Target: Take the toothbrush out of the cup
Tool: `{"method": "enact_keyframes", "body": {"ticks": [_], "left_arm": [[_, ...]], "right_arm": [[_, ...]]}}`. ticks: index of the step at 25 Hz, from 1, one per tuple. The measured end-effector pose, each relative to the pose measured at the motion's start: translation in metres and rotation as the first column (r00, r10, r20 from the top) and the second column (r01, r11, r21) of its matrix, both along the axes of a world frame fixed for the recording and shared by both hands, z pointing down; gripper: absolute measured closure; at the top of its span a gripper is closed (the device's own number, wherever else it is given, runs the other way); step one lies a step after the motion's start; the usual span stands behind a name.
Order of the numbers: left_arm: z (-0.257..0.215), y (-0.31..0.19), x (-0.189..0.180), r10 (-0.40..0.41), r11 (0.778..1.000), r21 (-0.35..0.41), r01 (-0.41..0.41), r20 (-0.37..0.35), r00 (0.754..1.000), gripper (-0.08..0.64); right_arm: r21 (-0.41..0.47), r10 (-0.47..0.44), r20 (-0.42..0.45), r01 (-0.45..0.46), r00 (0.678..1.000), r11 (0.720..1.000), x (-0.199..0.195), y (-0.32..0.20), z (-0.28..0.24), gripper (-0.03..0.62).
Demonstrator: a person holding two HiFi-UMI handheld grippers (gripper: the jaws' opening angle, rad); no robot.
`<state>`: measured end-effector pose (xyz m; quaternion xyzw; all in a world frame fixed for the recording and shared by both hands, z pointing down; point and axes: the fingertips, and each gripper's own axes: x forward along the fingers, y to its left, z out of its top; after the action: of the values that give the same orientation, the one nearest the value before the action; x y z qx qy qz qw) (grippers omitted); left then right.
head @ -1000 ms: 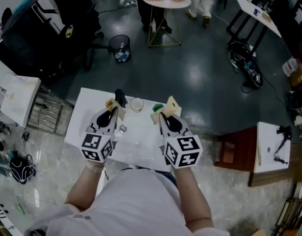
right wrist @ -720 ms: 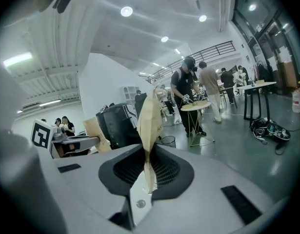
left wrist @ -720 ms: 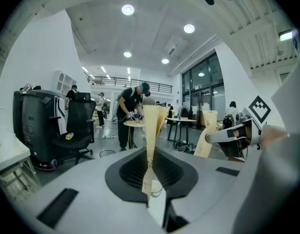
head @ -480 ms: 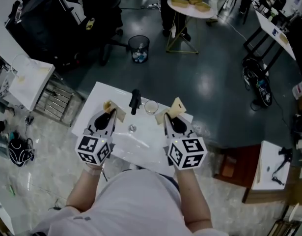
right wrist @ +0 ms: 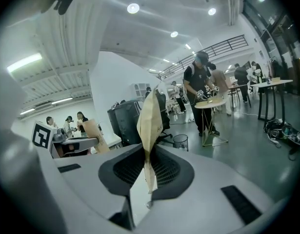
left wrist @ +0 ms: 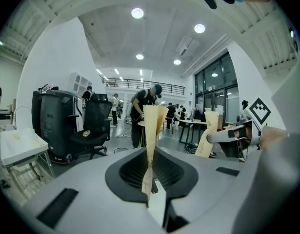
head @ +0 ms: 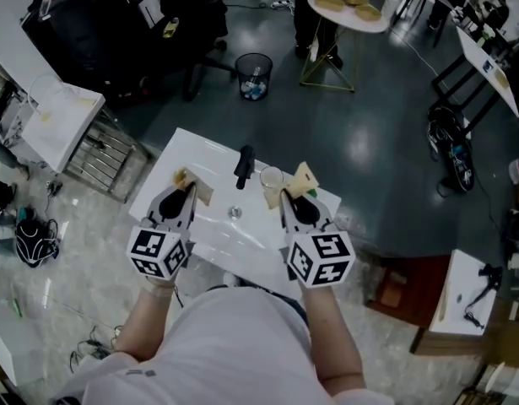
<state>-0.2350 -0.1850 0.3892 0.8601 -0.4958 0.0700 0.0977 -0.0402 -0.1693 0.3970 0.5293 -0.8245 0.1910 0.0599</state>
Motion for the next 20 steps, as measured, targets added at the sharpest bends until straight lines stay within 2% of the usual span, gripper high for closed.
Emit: {"method": "enact_keyframes", "body": {"ticks": [20], "left_arm": [[0.0049, 0.0071, -0.0011, 0.006, 1.0, -0.015, -0.006, -0.003, 1.0, 0.523]], "right_arm": [[-0.017, 0.031, -0.009, -0.031, 0.999, 0.999, 0.0054, 0.0092, 0.0094, 0.541]]}}
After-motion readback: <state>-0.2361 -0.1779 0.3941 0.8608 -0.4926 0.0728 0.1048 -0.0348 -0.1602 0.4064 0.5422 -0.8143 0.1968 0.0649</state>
